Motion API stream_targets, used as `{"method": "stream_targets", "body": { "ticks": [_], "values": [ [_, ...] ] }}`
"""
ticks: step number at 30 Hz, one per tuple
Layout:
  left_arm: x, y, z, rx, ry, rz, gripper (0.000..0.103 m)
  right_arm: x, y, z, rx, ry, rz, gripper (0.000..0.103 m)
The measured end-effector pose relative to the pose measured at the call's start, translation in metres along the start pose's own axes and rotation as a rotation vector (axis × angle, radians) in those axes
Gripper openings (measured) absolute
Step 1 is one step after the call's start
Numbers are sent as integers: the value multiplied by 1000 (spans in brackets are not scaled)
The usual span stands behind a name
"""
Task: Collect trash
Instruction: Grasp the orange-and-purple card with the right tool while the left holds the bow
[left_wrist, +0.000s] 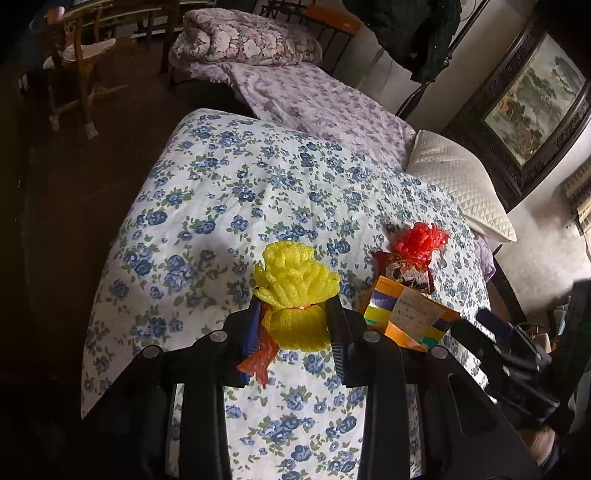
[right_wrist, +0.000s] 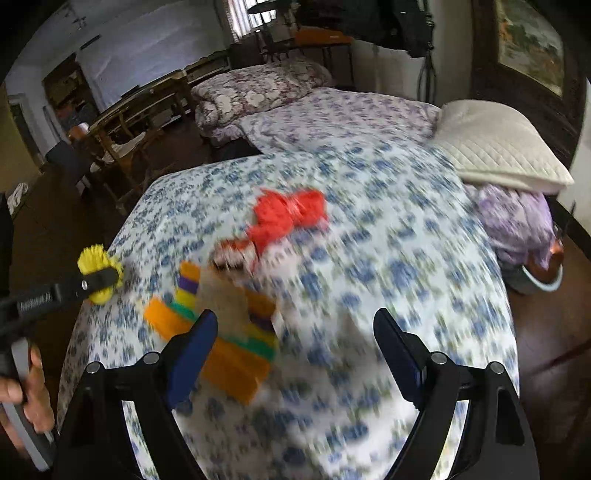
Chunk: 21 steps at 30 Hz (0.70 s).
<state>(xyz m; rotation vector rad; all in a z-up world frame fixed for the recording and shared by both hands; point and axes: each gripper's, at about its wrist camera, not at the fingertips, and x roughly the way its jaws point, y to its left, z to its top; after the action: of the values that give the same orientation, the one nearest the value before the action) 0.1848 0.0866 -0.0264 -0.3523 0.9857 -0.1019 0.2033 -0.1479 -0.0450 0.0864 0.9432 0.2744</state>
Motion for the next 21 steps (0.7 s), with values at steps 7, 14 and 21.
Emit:
{"method": "stream_targets", "body": {
  "ticks": [7,14,21],
  "values": [
    [2,-2,1,0,4,3,34,36,19,13,-84,132,107,61],
    [1,1,1,-19,9,-9,34,7,21,-19,-45,161,214,11],
    [-2,2,-2,-20,7,-13,34,-15,38,-59,-60,164,176,12]
  ]
}}
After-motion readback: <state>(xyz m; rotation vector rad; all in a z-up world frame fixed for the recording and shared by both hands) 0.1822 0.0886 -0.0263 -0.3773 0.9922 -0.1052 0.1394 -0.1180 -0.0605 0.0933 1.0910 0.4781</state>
